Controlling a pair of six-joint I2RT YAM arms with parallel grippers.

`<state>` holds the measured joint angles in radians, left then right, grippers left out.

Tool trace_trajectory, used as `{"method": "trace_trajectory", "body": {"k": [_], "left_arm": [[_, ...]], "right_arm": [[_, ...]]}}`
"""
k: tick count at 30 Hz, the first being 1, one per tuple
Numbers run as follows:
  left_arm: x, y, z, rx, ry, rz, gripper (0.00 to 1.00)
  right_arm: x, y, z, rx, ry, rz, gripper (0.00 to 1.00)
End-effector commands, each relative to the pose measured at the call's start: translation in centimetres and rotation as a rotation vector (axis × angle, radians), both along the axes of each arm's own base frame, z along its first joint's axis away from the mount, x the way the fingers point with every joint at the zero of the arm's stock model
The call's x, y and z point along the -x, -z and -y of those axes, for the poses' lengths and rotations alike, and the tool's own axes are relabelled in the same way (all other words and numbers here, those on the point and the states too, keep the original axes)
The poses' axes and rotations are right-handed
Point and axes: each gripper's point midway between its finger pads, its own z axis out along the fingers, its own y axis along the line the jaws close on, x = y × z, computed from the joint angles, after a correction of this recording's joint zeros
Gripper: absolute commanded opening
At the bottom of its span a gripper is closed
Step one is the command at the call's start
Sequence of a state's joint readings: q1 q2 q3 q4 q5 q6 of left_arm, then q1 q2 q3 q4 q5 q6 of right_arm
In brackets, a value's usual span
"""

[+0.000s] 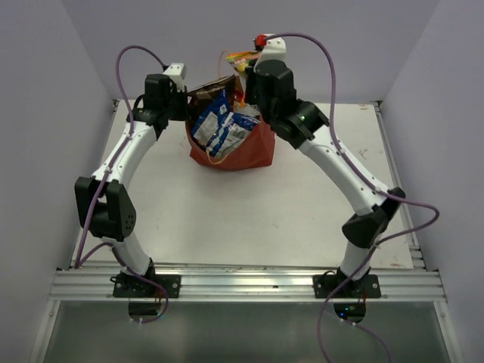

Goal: Place the snacks into the paper bag

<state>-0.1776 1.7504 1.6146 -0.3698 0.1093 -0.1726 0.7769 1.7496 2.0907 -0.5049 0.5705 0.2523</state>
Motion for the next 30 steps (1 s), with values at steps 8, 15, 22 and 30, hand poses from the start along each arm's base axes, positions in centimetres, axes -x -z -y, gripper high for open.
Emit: {"method": "trace_trajectory", "body": {"k": [8, 15, 22, 30], "left_arm": [[0.0, -2.3, 0.0, 0.009, 0.012, 0.061, 0.00], [0.1, -2.5, 0.0, 0.011, 0.011, 0.064, 0.00], [0.2, -2.8, 0.2, 0.019, 0.018, 0.071, 0.00], [0.4, -3.7, -0.1, 0.014, 0.008, 0.091, 0.00]], "right_arm": [[-10.5, 5.8, -6.3, -0.102, -0.279, -0.063, 0.00], [-9.9, 12.8, -6.5, -0.084, -0.281, -0.301, 0.00], [-8.4, 12.6, -7.3, -0.100, -0.352, -0.337, 0.02], [-8.2, 16.8, -2.2, 0.062, -0.105, -0.470, 0.01]]}}
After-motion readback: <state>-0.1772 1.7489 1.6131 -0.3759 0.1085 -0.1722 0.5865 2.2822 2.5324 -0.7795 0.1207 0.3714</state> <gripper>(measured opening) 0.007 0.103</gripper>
